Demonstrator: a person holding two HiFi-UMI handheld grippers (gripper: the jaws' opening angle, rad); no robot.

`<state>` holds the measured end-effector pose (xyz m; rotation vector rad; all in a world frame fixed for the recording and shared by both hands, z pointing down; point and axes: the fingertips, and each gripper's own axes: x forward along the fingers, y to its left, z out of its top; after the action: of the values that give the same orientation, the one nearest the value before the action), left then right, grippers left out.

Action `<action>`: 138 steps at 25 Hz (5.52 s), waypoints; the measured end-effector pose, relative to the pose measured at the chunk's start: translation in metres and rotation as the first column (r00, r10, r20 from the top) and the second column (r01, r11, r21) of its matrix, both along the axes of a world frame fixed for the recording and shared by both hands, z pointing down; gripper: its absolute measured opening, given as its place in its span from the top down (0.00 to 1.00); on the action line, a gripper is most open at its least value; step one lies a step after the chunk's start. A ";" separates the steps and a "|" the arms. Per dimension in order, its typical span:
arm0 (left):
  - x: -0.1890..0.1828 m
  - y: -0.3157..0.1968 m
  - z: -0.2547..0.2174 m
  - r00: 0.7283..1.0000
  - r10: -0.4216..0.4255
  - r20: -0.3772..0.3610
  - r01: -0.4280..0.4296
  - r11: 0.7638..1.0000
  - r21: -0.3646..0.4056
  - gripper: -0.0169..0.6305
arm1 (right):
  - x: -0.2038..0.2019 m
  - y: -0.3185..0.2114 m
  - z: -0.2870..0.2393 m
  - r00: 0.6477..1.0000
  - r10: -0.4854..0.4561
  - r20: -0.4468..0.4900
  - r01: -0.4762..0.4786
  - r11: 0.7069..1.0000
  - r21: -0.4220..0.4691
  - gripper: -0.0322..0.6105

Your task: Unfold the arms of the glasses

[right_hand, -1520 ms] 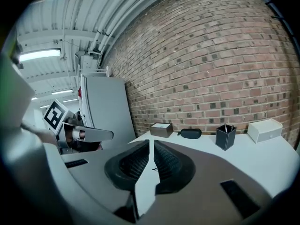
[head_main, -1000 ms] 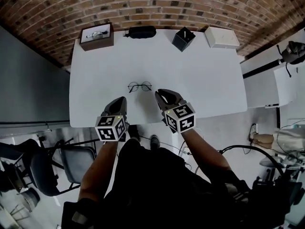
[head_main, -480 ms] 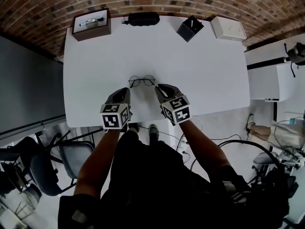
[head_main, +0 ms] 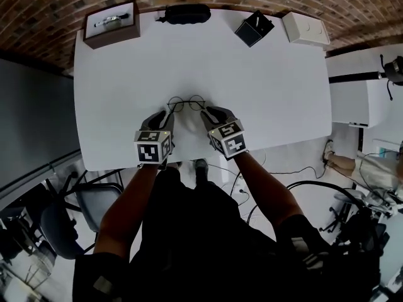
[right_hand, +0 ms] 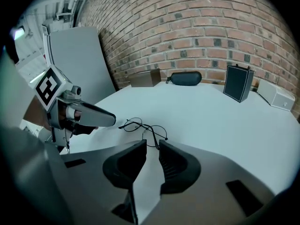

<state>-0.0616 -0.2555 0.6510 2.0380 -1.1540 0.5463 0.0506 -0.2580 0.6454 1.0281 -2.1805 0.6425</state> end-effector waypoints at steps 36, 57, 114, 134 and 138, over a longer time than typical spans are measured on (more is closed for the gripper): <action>0.015 0.005 0.015 0.986 0.111 0.125 -0.108 0.994 -0.030 0.92 | -0.009 -0.001 -0.004 0.996 -0.039 -0.079 0.046 0.994 0.094 0.92; 0.050 0.033 -0.004 0.993 0.114 0.037 -0.115 0.993 0.014 0.93 | -0.032 0.039 -0.016 0.979 -0.205 -0.014 0.205 0.972 0.117 0.92; 0.032 -0.011 0.016 0.998 0.040 -0.058 -0.041 0.999 -0.015 0.72 | 0.012 -0.004 0.002 0.967 0.232 0.105 -0.218 0.968 -0.127 0.78; 0.029 0.006 0.009 0.998 0.063 -0.001 -0.063 0.997 -0.037 0.73 | 0.013 0.017 0.009 0.965 0.263 0.016 -0.255 0.947 -0.196 0.70; 0.028 0.005 0.009 0.998 0.057 -0.001 -0.057 0.998 -0.034 0.73 | 0.024 0.017 0.025 0.969 0.245 0.031 -0.237 0.956 -0.172 0.70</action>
<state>-0.0341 -0.2508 0.6597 2.0470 -1.0827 0.5900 0.0749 -0.2408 0.6704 1.2089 -2.0209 0.9570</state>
